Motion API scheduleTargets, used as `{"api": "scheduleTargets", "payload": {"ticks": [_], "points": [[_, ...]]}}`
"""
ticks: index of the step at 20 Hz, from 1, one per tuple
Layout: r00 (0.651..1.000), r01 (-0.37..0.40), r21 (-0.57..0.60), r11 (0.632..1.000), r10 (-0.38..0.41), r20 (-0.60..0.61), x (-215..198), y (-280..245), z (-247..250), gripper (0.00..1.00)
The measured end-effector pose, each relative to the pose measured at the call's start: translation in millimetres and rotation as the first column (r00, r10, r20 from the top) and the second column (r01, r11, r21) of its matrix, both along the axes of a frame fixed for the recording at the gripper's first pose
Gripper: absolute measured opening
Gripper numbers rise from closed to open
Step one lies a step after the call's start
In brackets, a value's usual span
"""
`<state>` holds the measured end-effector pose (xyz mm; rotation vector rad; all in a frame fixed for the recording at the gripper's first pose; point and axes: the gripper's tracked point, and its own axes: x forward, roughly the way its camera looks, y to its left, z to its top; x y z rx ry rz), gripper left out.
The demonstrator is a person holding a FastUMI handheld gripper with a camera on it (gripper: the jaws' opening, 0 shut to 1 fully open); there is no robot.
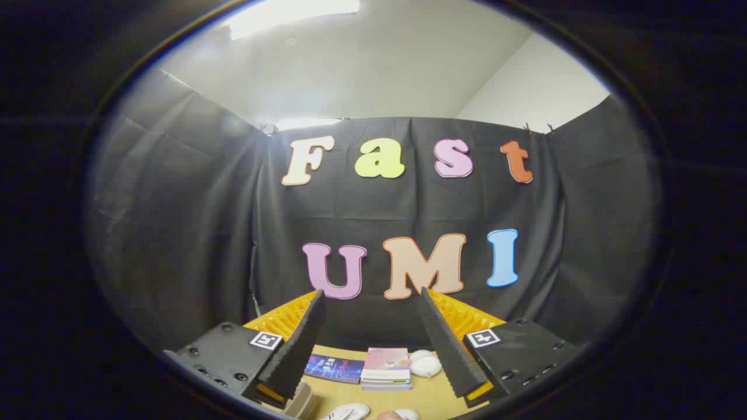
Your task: Open the storage box then place both shoes into the box .Put the left shoe in first, then the right shoe, with the right side of both shoes facing outward in a uniform manner.
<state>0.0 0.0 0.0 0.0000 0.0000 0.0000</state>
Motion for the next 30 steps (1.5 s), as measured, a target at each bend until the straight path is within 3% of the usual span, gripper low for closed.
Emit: {"api": "scheduleTargets", "payload": {"ticks": [18, 23, 26, 30], "points": [[0.993, -0.112, 0.053, 0.992, 0.113, -0.018, 16.9, 34.8, -12.2, 0.98], [0.986, -0.153, 0.034, 0.988, 0.155, -0.069, 26.5, 44.4, -41.0, 0.98], [0.963, -0.225, 0.078, 0.971, 0.233, -0.131, 31.0, 62.8, -72.7, 0.98], [0.908, -0.296, 0.202, 0.934, 0.341, -0.245, 42.7, 82.9, -139.1, 0.99]]}}
